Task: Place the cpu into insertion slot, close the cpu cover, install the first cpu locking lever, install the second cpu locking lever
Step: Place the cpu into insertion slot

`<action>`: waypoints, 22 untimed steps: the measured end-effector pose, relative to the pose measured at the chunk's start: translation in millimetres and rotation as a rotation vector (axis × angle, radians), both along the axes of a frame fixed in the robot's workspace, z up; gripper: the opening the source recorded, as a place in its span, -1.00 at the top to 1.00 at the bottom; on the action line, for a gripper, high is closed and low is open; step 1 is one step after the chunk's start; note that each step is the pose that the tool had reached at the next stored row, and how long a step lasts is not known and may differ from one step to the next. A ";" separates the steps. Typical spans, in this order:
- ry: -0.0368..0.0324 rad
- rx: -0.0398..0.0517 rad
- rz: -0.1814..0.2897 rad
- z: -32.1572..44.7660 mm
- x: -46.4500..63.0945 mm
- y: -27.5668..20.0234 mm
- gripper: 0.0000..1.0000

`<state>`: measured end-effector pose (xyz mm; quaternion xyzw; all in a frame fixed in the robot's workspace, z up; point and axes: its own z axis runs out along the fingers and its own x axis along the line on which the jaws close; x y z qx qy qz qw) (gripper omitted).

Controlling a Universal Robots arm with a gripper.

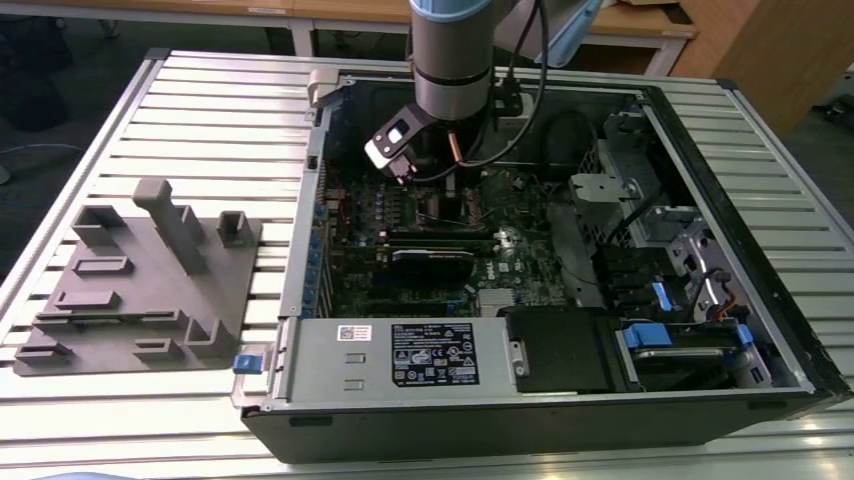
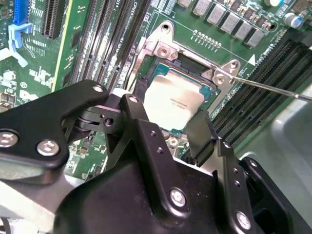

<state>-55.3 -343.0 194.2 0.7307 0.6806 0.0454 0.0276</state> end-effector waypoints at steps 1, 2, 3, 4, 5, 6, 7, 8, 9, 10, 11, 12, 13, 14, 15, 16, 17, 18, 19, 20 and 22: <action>-0.0001 -0.0001 0.000 -0.6 0.0 0.0 -0.20; 0.0000 -0.0003 0.000 -0.6 0.0 0.0 -0.20; 0.0000 -0.0003 0.000 -0.6 0.0 0.0 -0.20; 0.0000 -0.0002 0.000 -0.7 0.0 0.0 -0.20; -0.0001 -0.0002 0.000 -0.7 0.0 0.2 -0.20; -0.0001 -0.0002 0.000 -0.7 0.0 0.5 -0.20; -0.0001 -0.0001 0.000 -0.7 0.0 1.0 -0.20; -0.0001 -0.0002 0.000 -0.7 0.0 1.5 -0.20; 0.0000 -0.0002 0.000 -0.7 0.0 1.8 -0.20; 0.0000 -0.0002 0.000 -0.7 0.0 1.9 -0.20; -0.0001 -0.0001 0.000 -0.7 0.0 1.9 -0.20; -0.0001 -0.0001 0.000 -0.7 0.0 2.0 -0.20; -0.0001 -0.0002 0.000 -0.7 0.0 2.1 -0.20; -0.0001 -0.0002 0.000 -0.7 0.0 2.1 -0.20; -0.0001 -0.0002 0.000 -0.7 0.0 2.1 -0.20; -0.0001 -0.0001 0.000 -0.7 0.0 2.2 -0.20; -0.0001 -0.0001 0.000 -0.7 0.0 2.2 -0.20; -0.0001 -0.0001 0.000 -0.7 0.0 2.2 -0.23; -0.0001 -0.0001 0.000 -0.7 0.0 2.3 -0.23; -0.0001 -0.0001 0.000 -0.7 0.0 2.3 -0.35; -0.0001 -0.0002 0.000 -0.7 0.0 2.3 -0.35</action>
